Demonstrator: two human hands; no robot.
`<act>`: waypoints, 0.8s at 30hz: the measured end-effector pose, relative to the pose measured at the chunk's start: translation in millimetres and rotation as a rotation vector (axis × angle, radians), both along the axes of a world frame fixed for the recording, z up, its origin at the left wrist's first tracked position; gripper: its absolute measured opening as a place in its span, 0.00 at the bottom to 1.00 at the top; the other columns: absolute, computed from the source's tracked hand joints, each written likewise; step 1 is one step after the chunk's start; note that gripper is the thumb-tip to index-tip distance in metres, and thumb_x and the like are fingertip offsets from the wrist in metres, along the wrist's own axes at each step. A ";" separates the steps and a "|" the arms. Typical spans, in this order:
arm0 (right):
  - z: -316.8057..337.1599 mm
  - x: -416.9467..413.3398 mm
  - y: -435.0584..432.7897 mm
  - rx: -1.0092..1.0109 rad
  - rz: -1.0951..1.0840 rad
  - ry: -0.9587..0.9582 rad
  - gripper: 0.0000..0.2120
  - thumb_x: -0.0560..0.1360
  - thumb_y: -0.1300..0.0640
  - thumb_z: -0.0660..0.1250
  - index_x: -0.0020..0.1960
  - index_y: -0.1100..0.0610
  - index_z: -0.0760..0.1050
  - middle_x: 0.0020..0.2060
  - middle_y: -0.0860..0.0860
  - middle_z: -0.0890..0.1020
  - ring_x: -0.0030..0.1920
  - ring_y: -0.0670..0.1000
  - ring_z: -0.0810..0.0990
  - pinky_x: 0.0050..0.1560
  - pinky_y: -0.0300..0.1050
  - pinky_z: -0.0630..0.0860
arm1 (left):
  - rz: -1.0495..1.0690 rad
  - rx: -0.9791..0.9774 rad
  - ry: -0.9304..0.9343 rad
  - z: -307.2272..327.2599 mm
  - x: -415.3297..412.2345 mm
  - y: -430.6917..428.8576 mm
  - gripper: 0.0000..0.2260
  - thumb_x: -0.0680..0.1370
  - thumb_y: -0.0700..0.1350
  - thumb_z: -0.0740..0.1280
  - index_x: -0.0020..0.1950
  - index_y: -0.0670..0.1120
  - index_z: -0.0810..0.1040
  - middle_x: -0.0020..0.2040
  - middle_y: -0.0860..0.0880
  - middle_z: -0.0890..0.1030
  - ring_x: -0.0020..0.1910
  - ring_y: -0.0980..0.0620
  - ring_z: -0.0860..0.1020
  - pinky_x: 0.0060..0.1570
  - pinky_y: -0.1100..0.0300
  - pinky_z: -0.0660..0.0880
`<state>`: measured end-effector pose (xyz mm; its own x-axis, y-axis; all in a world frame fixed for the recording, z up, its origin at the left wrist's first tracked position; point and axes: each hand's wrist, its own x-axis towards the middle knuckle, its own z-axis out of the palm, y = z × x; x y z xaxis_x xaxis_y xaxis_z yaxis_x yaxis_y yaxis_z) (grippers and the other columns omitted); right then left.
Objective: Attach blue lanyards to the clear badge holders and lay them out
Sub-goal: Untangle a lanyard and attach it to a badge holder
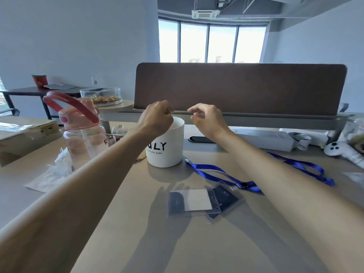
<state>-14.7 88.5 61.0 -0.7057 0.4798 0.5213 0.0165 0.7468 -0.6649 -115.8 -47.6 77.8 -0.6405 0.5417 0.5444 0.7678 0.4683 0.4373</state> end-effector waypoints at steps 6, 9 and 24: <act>-23.7 88.1 12.2 -0.035 -0.094 -0.013 0.13 0.77 0.62 0.63 0.59 0.57 0.79 0.54 0.51 0.82 0.56 0.48 0.78 0.47 0.37 0.70 | -0.183 0.054 -0.026 -26.6 75.0 10.4 0.16 0.75 0.36 0.57 0.57 0.45 0.80 0.56 0.47 0.80 0.55 0.47 0.76 0.53 0.55 0.74; -42.3 133.6 23.0 -0.038 -0.175 -0.034 0.12 0.77 0.62 0.63 0.59 0.57 0.79 0.57 0.51 0.82 0.56 0.48 0.78 0.53 0.40 0.73 | -0.279 -0.027 -0.054 -51.2 110.4 22.3 0.15 0.76 0.36 0.57 0.57 0.45 0.79 0.57 0.47 0.79 0.54 0.48 0.76 0.52 0.58 0.72; -141.2 224.9 53.0 0.188 -0.210 -0.312 0.16 0.76 0.62 0.63 0.63 0.56 0.78 0.60 0.51 0.80 0.62 0.52 0.76 0.63 0.45 0.72 | -0.381 -0.161 0.005 -157.1 180.2 63.0 0.13 0.80 0.47 0.59 0.64 0.50 0.75 0.60 0.51 0.77 0.58 0.50 0.76 0.51 0.58 0.71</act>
